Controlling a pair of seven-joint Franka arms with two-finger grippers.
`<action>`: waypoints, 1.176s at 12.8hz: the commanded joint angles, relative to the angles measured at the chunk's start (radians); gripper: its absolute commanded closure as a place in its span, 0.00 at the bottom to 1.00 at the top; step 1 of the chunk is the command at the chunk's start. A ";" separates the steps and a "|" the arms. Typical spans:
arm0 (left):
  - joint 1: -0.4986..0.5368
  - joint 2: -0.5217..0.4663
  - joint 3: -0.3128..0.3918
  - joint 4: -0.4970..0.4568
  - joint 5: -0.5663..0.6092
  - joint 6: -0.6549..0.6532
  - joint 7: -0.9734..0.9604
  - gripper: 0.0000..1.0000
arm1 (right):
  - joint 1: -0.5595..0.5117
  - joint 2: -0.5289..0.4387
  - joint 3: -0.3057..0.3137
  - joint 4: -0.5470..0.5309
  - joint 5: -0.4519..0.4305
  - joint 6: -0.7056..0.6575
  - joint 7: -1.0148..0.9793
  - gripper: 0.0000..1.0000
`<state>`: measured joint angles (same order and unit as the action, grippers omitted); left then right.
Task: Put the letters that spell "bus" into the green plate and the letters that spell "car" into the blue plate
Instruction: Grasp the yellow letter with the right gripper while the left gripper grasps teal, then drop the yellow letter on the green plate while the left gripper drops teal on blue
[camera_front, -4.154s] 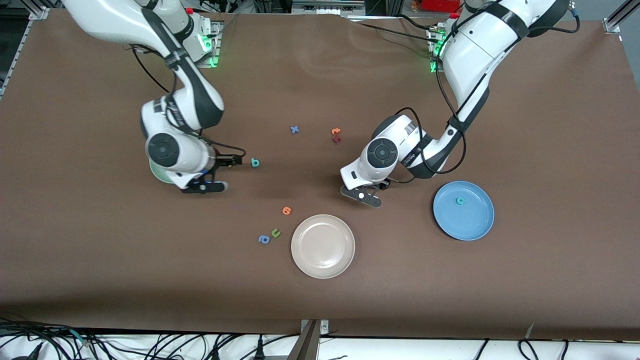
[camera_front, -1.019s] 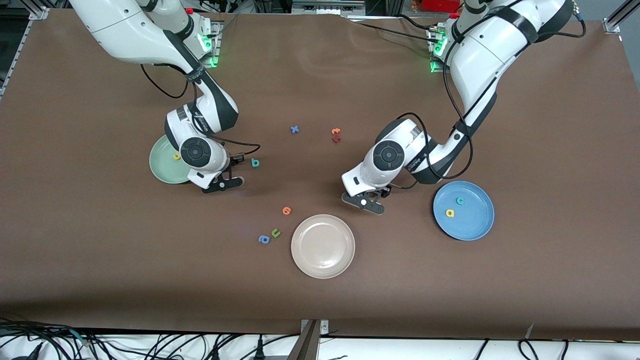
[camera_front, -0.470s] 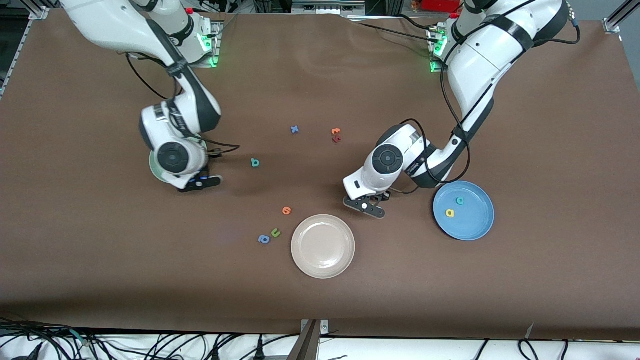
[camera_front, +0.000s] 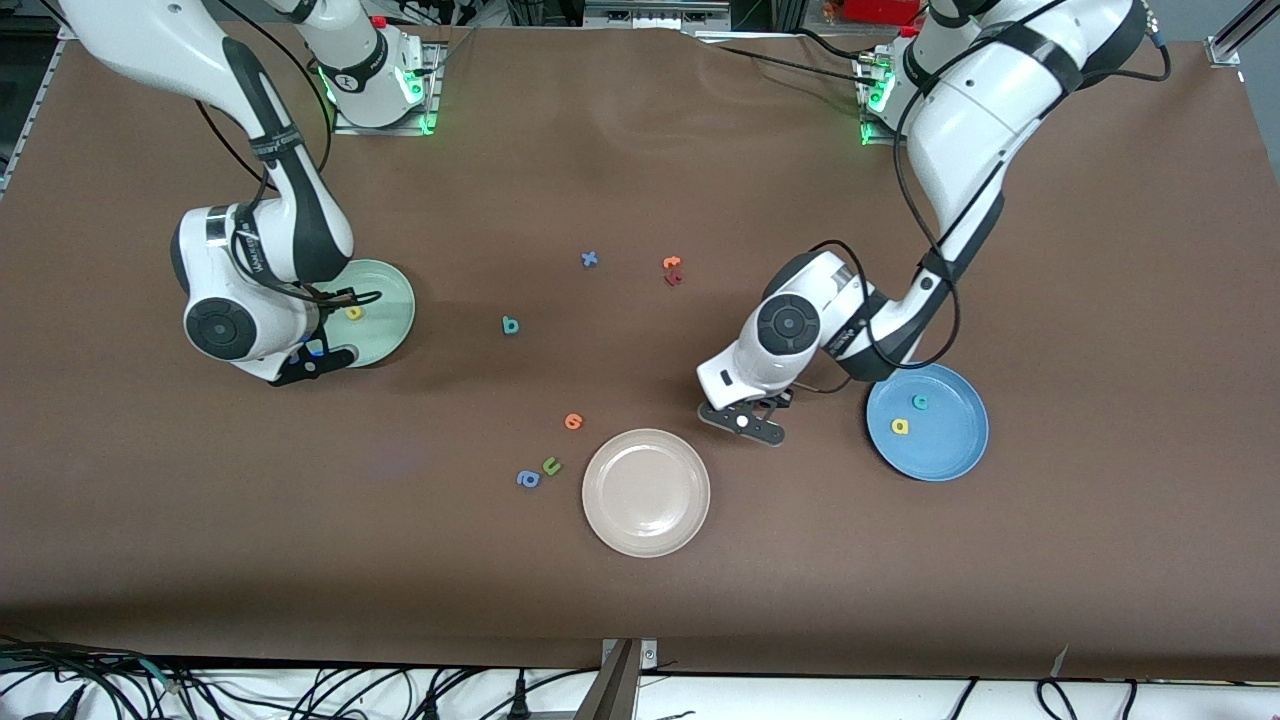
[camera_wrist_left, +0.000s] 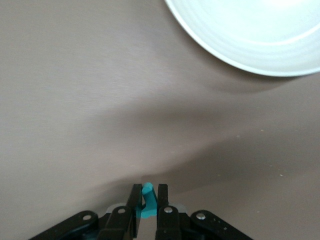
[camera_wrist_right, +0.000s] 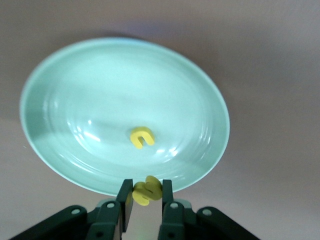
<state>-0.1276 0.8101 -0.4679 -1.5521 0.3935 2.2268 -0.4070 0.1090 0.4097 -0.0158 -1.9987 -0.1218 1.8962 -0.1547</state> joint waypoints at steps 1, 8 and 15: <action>0.042 -0.078 -0.008 -0.010 0.016 -0.094 0.028 0.93 | -0.032 0.038 -0.003 -0.037 0.022 0.021 -0.031 1.00; 0.230 -0.085 -0.003 -0.011 0.024 -0.127 0.495 0.90 | -0.032 0.057 0.000 -0.025 0.059 0.026 -0.037 0.10; 0.388 -0.083 0.002 -0.017 0.024 -0.128 0.752 0.00 | -0.022 -0.003 0.042 0.038 0.145 -0.017 0.045 0.06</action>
<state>0.2311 0.7385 -0.4564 -1.5527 0.3935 2.1064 0.3181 0.0876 0.4402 0.0189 -1.9628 -0.0107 1.9118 -0.1471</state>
